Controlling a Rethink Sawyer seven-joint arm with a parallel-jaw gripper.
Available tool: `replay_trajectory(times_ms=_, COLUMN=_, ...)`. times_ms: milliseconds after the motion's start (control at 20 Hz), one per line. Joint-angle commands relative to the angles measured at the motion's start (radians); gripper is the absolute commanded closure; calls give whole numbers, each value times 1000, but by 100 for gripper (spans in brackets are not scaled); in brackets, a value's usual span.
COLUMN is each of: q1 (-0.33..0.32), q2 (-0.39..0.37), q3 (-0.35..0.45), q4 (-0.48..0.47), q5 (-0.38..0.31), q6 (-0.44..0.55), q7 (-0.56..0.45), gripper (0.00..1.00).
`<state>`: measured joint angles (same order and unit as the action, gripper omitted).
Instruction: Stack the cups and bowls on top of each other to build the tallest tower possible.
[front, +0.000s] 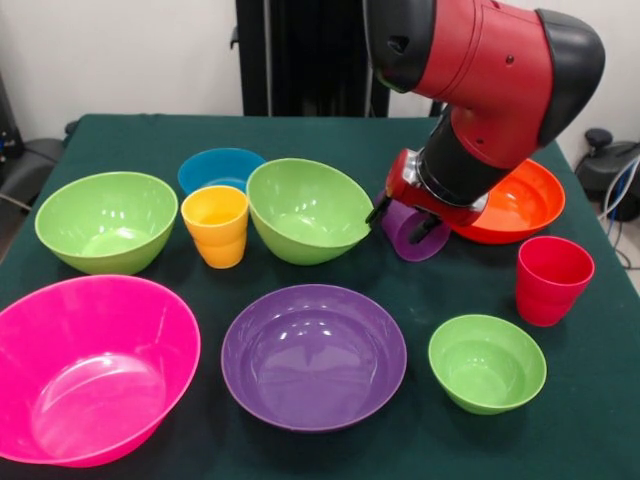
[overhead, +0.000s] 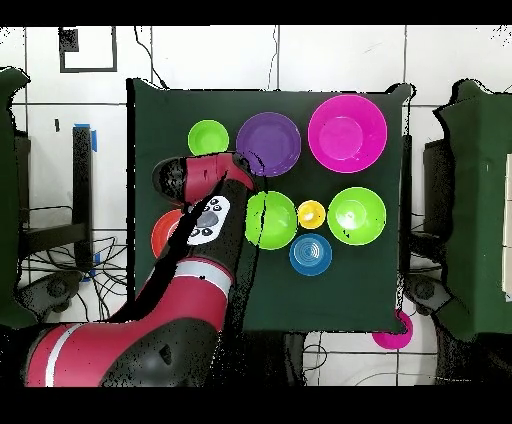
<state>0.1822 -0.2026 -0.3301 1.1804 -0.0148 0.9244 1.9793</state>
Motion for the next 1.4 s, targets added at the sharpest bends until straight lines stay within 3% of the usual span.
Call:
replay_trajectory(times_ms=50, q1=35, q2=-81, q3=48, q4=97, q5=7, q6=24, q7=141, gripper=0)
replay_trajectory(times_ms=200, q1=43, q2=-116, q3=39, q4=137, q5=1, q6=7, q7=141, gripper=0)
replay_trajectory(times_ms=550, q1=50, q2=-80, q3=45, q4=100, q5=9, q6=5, q7=168, gripper=0)
replay_trajectory(times_ms=800, q1=44, q2=-40, q3=51, q4=113, q5=15, q6=-70, q7=201, gripper=0)
replay_trajectory(times_ms=1100, q1=32, q2=-6, q3=62, q4=95, q5=20, q6=-88, q7=199, gripper=0)
replay_trajectory(times_ms=1400, q1=38, q2=-8, q3=57, q4=102, q5=24, q6=-96, q7=206, gripper=0)
